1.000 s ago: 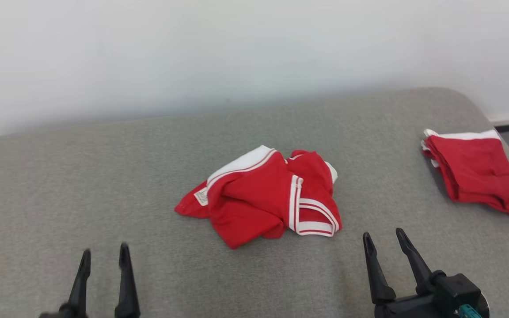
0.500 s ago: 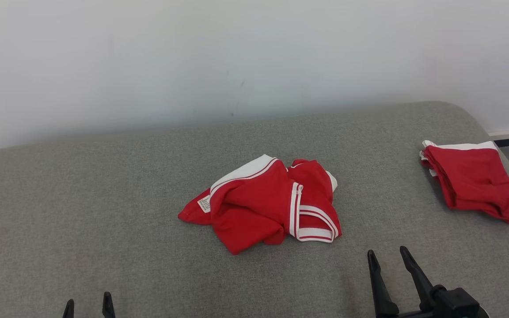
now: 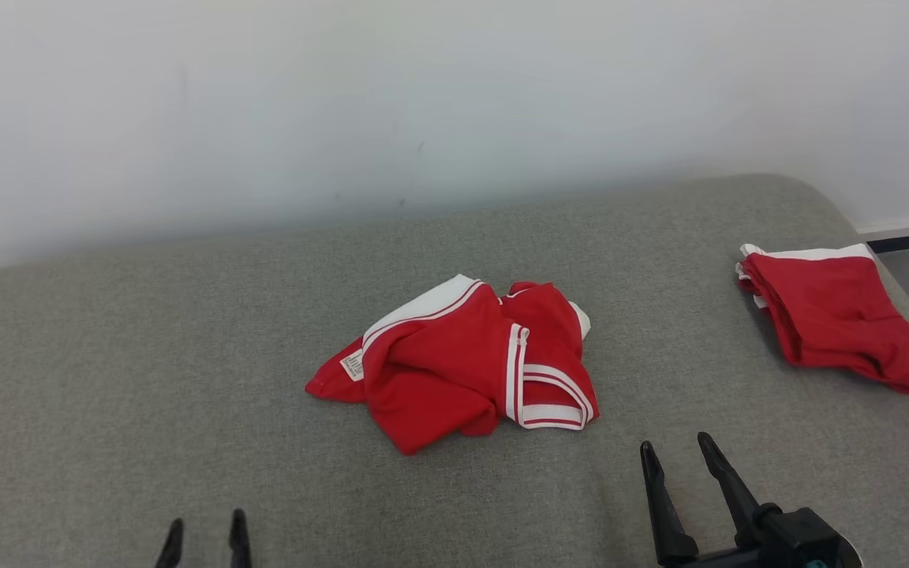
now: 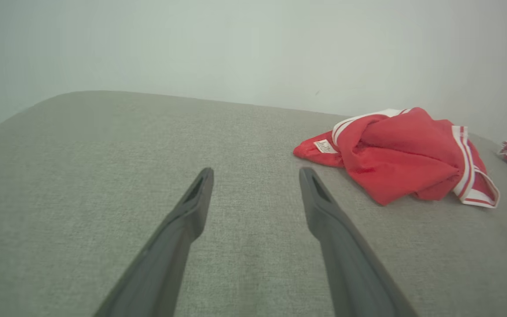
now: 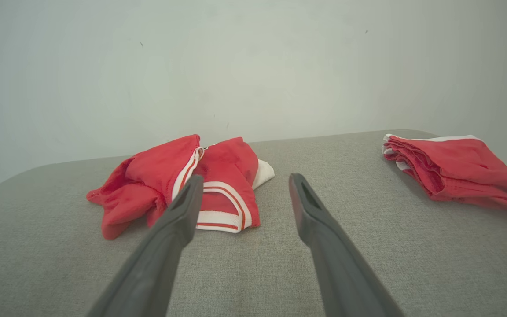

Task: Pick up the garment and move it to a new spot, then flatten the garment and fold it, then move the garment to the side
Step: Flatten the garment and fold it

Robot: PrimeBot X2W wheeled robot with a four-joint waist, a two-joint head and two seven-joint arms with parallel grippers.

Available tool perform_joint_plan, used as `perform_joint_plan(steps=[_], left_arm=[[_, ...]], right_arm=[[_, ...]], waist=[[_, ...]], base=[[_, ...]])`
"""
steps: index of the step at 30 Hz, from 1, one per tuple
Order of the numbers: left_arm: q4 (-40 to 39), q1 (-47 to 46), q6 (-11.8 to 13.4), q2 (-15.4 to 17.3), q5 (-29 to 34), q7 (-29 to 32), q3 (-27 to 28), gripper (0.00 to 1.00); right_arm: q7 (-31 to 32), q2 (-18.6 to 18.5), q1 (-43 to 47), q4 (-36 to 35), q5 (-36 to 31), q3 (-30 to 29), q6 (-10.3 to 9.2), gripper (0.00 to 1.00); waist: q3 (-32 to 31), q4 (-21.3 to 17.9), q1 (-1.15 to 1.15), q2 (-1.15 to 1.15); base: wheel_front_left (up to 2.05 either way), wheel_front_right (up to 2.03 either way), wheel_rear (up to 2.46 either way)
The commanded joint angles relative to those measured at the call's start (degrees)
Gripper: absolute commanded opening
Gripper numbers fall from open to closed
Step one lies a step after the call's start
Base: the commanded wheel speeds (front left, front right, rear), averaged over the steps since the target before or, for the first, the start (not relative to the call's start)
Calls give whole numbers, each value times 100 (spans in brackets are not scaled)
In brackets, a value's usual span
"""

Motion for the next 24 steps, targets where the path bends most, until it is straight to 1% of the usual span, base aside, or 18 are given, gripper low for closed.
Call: perform_joint_plan(steps=[1,4,8,12,14,15,16,17,19,24], left_arm=[[178,-278,-65,-6,-74,232,-172,100],[276,-777,-152,87,-89,698,-398,100],[302,-1518,-215,108,-34,1404,-795,100],[612,-2329,-249,98,26,2216,-1185,100],[830,-2746,-209,67,-52,2467,-1250,100],[830,-2746,-209,67,-52,2467,-1250,100],[975,-2921,-122,49,-115,2565,-1239,100],[1133,-3109,-127,37,-61,2675,-1335,100],[1489,-3459,-19,23,-15,2888,-1425,100],[2279,-4174,224,-5,-77,3224,-1691,100]], right_arm=[[-22,12,-63,-18,11,35,-14,100],[-27,10,-104,-8,38,48,-14,100],[-29,24,-120,8,39,59,-14,100],[-36,49,-168,20,49,74,-14,100],[-42,62,-232,19,68,100,-14,100],[-42,62,-232,19,68,100,-14,100],[-45,67,-266,26,83,127,-14,100],[-47,75,-304,29,95,163,-14,100],[-44,82,-373,43,113,224,-14,100],[-52,95,-486,84,158,225,-14,100]], waist=[[28,-115,0,0],[72,-302,0,0],[189,-609,0,0],[370,-931,0,0],[494,-1097,0,0],[494,-1097,0,0],[556,-1182,0,0],[621,-1268,0,0],[747,-1438,0,0],[990,-1722,0,0]], base=[[0,0,0],[0,0,0],[0,0,0],[0,0,0],[0,0,0],[0,0,0],[0,0,0],[0,0,0],[0,0,0],[0,0,0]])
